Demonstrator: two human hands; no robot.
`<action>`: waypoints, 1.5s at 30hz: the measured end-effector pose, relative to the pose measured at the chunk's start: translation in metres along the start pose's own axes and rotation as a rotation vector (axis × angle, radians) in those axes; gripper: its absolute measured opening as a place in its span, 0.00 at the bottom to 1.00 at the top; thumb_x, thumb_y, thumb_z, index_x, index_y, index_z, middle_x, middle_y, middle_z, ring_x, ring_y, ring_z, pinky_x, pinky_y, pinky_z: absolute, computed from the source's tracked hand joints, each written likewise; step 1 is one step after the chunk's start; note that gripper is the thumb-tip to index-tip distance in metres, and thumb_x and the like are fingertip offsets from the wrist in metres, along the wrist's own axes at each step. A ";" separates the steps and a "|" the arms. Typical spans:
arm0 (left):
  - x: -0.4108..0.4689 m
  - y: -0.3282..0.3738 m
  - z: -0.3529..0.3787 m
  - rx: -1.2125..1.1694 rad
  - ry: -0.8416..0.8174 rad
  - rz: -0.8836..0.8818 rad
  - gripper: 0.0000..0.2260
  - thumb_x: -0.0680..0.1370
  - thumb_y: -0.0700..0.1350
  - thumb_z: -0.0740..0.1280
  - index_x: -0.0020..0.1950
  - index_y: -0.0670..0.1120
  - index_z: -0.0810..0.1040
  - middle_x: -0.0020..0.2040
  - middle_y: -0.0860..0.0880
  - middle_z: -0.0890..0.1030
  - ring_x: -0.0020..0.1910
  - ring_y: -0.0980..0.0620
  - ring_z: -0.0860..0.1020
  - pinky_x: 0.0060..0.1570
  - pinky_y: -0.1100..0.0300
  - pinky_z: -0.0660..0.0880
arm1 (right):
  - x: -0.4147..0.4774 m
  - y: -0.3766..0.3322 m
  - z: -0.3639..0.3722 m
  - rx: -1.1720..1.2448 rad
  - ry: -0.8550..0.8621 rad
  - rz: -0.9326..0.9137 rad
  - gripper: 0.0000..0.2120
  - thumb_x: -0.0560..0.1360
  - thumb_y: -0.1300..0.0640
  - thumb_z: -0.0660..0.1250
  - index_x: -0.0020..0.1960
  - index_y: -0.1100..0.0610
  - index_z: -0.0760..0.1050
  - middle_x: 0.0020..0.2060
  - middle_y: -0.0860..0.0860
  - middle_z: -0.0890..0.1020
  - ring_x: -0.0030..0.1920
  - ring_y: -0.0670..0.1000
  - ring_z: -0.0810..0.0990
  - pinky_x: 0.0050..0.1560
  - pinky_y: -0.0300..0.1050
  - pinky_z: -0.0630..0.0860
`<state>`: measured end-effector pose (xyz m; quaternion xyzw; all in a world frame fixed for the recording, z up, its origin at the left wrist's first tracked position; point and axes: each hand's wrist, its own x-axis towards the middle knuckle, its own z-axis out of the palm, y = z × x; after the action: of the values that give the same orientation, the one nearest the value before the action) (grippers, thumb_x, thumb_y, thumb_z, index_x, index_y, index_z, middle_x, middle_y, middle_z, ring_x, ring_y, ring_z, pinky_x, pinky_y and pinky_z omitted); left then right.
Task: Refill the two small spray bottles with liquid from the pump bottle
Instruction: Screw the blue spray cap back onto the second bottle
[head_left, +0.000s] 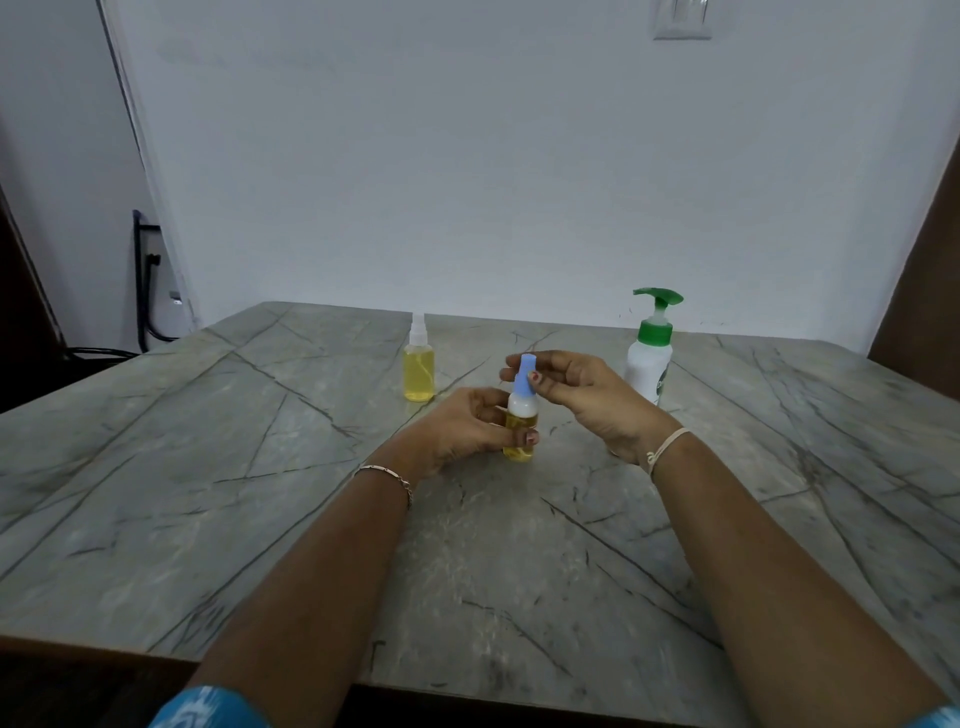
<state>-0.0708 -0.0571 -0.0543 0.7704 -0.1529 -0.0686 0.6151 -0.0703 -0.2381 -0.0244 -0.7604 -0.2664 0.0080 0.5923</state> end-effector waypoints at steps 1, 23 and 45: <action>0.000 0.000 0.000 -0.001 0.000 0.001 0.18 0.69 0.37 0.76 0.58 0.42 0.80 0.52 0.43 0.85 0.55 0.47 0.82 0.62 0.52 0.76 | 0.000 0.001 -0.001 -0.015 0.014 -0.014 0.10 0.80 0.59 0.65 0.60 0.53 0.78 0.55 0.48 0.84 0.56 0.39 0.81 0.57 0.31 0.75; 0.000 0.000 0.001 0.043 0.011 0.005 0.18 0.70 0.38 0.76 0.59 0.41 0.79 0.53 0.43 0.84 0.55 0.46 0.82 0.63 0.50 0.75 | 0.002 0.004 0.000 -0.145 0.135 -0.080 0.13 0.76 0.56 0.71 0.60 0.55 0.80 0.52 0.48 0.83 0.53 0.45 0.80 0.56 0.37 0.74; 0.002 0.003 0.014 0.406 0.292 0.140 0.20 0.66 0.50 0.79 0.55 0.47 0.82 0.46 0.54 0.84 0.47 0.58 0.81 0.48 0.67 0.75 | 0.014 0.019 0.019 -0.343 0.475 -0.077 0.15 0.71 0.53 0.76 0.57 0.54 0.81 0.44 0.47 0.85 0.43 0.42 0.82 0.44 0.32 0.75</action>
<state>-0.0733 -0.0719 -0.0543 0.8675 -0.1259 0.1180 0.4665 -0.0572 -0.2186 -0.0432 -0.8193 -0.1465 -0.2380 0.5007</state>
